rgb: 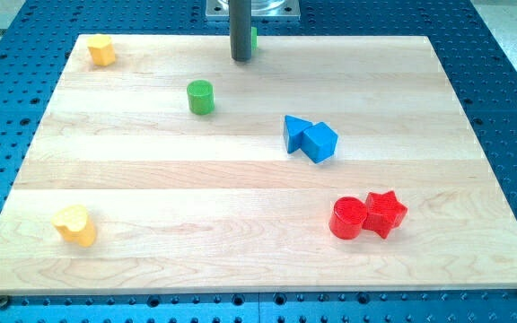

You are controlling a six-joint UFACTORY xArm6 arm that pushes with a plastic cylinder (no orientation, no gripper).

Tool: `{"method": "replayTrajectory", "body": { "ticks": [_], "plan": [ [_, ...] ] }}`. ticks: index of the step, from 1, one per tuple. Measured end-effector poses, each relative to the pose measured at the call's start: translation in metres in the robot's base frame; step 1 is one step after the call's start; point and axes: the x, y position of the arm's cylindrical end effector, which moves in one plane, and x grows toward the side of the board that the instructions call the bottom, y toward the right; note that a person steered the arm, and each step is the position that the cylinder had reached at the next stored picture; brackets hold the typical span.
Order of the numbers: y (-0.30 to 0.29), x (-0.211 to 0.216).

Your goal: Move the green star to the top center of the board

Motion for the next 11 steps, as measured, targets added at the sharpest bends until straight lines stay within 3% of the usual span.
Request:
{"method": "replayTrajectory", "body": {
  "ticks": [1, 2, 4, 6, 7, 9, 10, 11],
  "plan": [
    [-0.053, -0.019],
    [-0.042, -0.048],
    [0.013, -0.021],
    [0.04, 0.053],
    [0.128, 0.023],
    [0.118, -0.043],
    [0.082, -0.04],
    [0.075, -0.009]
  ]
}}
